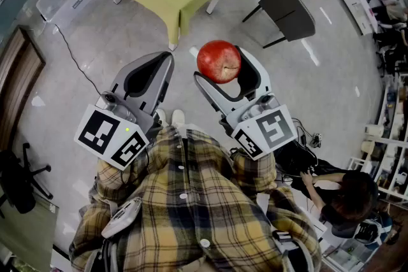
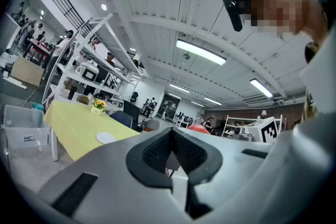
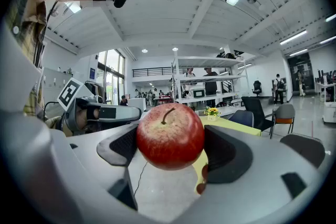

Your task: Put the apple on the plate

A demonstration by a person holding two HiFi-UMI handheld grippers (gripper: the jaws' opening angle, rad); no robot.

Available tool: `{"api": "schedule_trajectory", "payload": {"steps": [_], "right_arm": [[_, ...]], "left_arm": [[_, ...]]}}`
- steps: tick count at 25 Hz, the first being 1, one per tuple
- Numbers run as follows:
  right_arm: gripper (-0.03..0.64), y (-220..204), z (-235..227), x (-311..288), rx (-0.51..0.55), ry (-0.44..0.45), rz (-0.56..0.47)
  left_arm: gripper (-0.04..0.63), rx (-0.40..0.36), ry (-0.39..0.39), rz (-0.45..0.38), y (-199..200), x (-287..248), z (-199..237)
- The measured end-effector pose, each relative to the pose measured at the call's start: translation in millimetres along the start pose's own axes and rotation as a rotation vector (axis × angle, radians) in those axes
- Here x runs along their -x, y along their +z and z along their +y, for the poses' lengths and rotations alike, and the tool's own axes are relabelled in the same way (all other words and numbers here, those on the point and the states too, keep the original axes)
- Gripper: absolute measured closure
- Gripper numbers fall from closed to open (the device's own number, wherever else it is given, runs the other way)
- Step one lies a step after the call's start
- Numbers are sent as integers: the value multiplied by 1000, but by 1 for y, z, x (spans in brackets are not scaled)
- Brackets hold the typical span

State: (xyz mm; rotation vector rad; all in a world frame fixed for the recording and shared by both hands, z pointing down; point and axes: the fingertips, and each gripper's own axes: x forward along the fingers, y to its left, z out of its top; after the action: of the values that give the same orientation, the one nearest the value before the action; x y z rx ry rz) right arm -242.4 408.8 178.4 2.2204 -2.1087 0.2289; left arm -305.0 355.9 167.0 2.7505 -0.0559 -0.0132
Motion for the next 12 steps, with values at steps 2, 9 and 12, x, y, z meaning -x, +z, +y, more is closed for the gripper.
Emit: {"api": "schedule_trajectory", "payload": {"steps": [2, 9, 12], "right_arm": [[232, 2, -1, 1, 2, 1, 0], [232, 0, -6, -3, -13, -4, -9], [232, -2, -9, 1, -20, -3, -9]], "left_arm": [[588, -1, 2, -2, 2, -1, -1], [588, 1, 13, -4, 1, -2, 6], [588, 1, 19, -6, 0, -3, 4]]}}
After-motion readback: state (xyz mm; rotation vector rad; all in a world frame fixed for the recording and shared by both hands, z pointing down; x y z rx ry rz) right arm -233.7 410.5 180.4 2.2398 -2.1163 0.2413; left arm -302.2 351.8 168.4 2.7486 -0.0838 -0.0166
